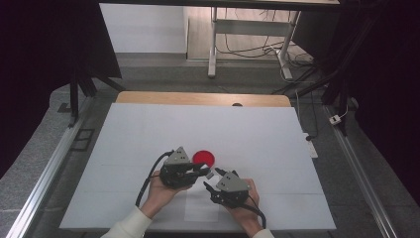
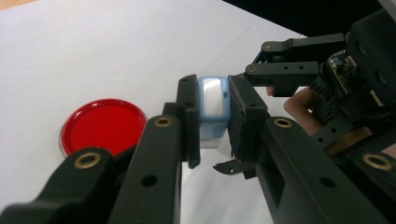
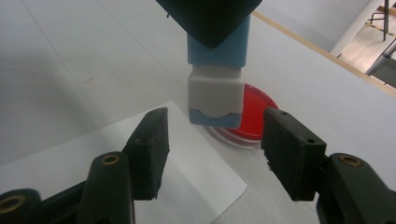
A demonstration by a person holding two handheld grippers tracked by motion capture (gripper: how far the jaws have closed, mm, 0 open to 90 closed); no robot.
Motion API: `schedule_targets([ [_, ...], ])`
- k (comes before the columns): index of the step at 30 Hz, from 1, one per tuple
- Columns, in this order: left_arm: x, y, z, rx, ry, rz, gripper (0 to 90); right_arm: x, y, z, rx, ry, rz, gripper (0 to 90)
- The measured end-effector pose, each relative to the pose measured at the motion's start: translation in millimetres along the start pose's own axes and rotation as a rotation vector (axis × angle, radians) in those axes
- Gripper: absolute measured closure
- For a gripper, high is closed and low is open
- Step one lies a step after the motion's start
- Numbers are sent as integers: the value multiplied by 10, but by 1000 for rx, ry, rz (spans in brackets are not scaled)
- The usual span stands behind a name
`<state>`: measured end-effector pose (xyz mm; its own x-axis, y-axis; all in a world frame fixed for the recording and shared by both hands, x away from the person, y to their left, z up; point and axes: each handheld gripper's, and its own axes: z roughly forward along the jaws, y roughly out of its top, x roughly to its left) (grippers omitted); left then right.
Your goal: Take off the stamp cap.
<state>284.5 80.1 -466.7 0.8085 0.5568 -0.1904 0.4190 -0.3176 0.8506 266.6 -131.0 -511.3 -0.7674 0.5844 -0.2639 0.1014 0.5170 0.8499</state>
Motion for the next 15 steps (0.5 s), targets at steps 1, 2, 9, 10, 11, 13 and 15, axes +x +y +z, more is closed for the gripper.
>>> schedule_targets([
  [1, 0, 0, 0, 0, 0, 0, 751, 0, 0, 0, 0, 0, 0, 415],
  [2, -3, 1, 4, -1, -2, 0, 751, 9, 5, -4, -1, -9, -5, 434],
  [9, -20, -5, 24, -1, -2, 3, 751, 25, 2, 19, 17, -36, -19, 488],
  [10, -27, -7, 29, 0, -3, 6, 751, 28, -2, 24, 16, -40, -20, 493],
  [11, -27, -7, 29, 0, -3, 6, 751, 28, -2, 24, 16, -40, -20, 493],
  [13, -35, -10, 41, 0, -4, 6, 751, 35, -3, 21, 26, -46, -27, 512],
  [15, -36, -11, 44, 1, -5, 6, 751, 39, -3, 20, 27, -51, -33, 526],
])
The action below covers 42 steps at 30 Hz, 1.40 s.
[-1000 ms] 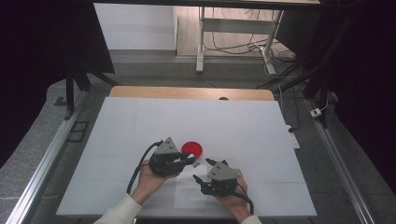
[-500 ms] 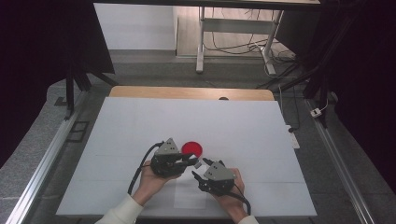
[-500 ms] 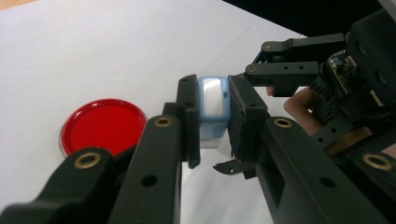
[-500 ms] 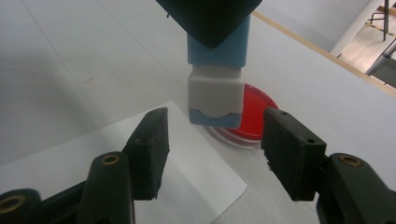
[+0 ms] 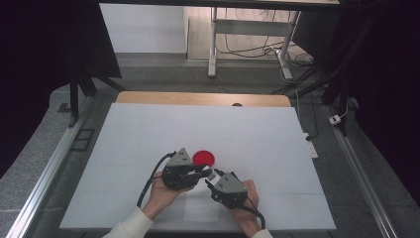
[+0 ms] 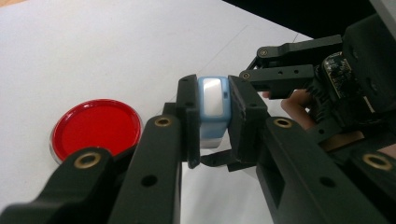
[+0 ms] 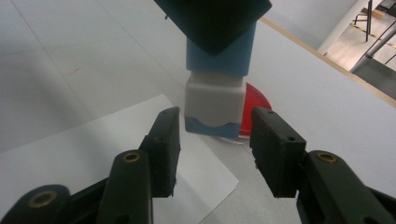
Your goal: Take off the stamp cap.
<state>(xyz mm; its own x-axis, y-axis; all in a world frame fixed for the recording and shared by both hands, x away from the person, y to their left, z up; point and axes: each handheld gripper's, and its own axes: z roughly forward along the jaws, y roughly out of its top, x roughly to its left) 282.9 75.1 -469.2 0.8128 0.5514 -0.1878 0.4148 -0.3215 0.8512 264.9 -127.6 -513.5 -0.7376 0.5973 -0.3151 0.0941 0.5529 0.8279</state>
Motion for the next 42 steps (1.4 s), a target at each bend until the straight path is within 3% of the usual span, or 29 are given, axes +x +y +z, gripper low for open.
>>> schedule_targets([
  [17, 0, -7, 13, -4, 1, -1, 751, 27, -11, 7, 7, -16, -26, 633],
  [42, -26, -25, 33, -14, 15, 5, 752, 36, -21, 7, 13, -52, -26, 647],
])
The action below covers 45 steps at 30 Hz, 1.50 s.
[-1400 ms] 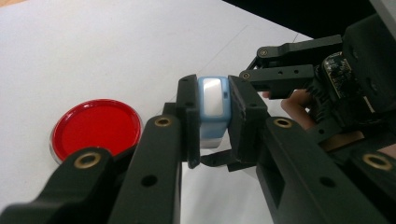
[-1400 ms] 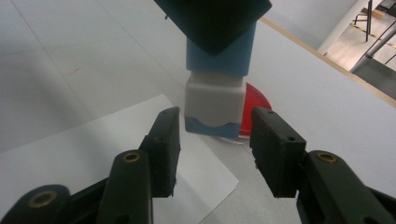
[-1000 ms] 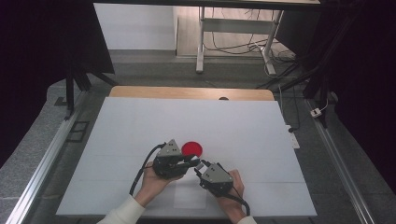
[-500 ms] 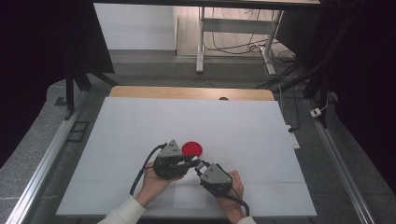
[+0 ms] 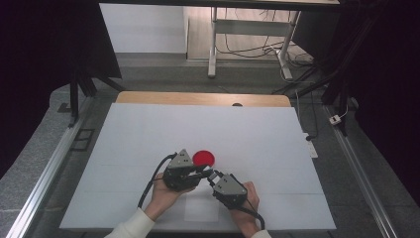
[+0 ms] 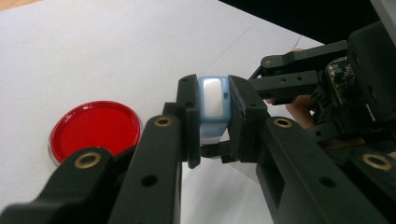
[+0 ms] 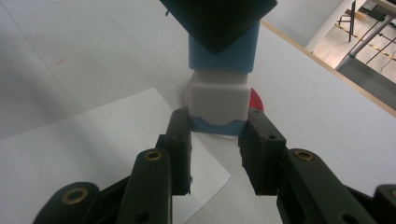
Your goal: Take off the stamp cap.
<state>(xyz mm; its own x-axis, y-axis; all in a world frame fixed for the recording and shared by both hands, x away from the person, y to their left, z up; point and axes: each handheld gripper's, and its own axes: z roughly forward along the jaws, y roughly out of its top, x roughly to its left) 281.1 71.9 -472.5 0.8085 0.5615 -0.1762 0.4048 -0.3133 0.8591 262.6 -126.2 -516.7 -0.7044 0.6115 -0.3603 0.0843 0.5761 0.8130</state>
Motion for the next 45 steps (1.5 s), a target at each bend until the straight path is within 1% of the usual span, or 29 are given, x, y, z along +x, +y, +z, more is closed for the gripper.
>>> schedule_targets([
  [10, 9, -10, 1, -3, 3, -8, 752, -4, -12, -4, -2, -2, -10, 652],
  [17, 20, -12, 1, -2, -2, -18, 753, -13, -7, -1, 4, -5, -47, 653],
  [19, 21, -15, 4, -3, -2, -20, 753, -16, -12, -3, 5, -6, -47, 653],
  [22, 27, -19, 3, -7, -5, -31, 753, -18, -21, 1, -6, -1, -32, 654],
  [27, 32, -23, -2, -11, -9, -34, 753, -3, -25, -7, -7, -12, -23, 654],
  [28, 30, -23, -4, -11, -9, -33, 753, 4, -30, -3, -17, -14, -19, 654],
  [30, 31, -24, -6, -10, -10, -35, 753, 14, -31, -5, -17, -20, -22, 655],
  [34, 37, -27, -4, -7, -12, -36, 753, 2, -27, -5, -4, -11, -45, 655],
  [36, 38, -28, -1, -6, -13, -36, 753, 2, -32, -4, -8, -12, -51, 655],
  [45, 42, -32, -3, -8, -17, -42, 753, 2, -35, -9, -7, -14, -61, 655],
])
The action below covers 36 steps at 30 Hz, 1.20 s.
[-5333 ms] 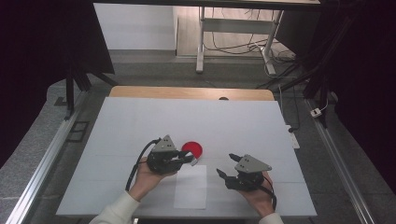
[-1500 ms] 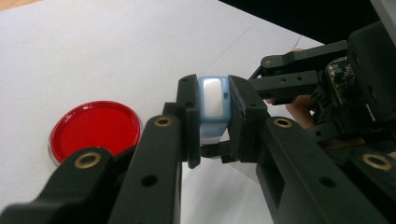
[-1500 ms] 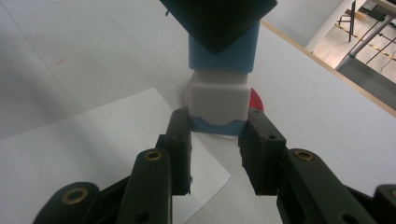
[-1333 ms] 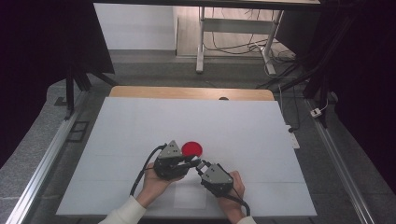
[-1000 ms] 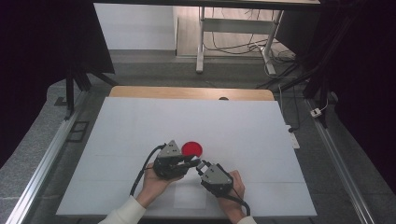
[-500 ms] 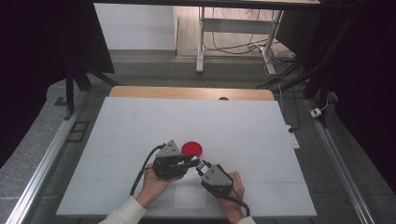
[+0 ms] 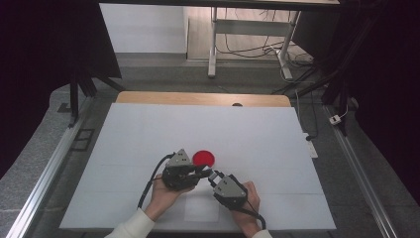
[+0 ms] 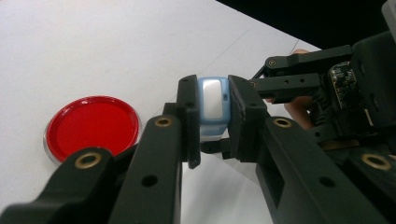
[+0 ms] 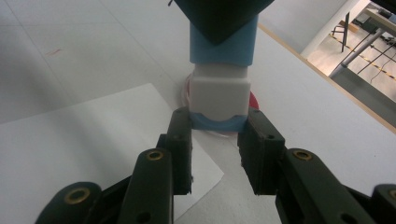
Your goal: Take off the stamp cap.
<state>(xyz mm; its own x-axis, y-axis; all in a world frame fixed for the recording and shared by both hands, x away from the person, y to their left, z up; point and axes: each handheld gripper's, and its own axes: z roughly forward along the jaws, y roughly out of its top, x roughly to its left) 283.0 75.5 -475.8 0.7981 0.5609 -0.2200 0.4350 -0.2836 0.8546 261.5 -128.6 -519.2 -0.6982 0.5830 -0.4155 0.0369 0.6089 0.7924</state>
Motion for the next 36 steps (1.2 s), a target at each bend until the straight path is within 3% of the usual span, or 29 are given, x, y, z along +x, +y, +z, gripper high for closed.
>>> schedule_targets([
  [9, 3, -1, -13, 2, -6, 1, 753, 32, -2, -9, -11, -10, 34, 655],
  [25, 9, -8, -17, -4, -11, -6, 753, 3, 14, -15, 6, 9, -4, 656],
  [36, 16, -17, -19, -10, -16, -18, 753, 33, 8, -18, 2, -3, 53, 656],
])
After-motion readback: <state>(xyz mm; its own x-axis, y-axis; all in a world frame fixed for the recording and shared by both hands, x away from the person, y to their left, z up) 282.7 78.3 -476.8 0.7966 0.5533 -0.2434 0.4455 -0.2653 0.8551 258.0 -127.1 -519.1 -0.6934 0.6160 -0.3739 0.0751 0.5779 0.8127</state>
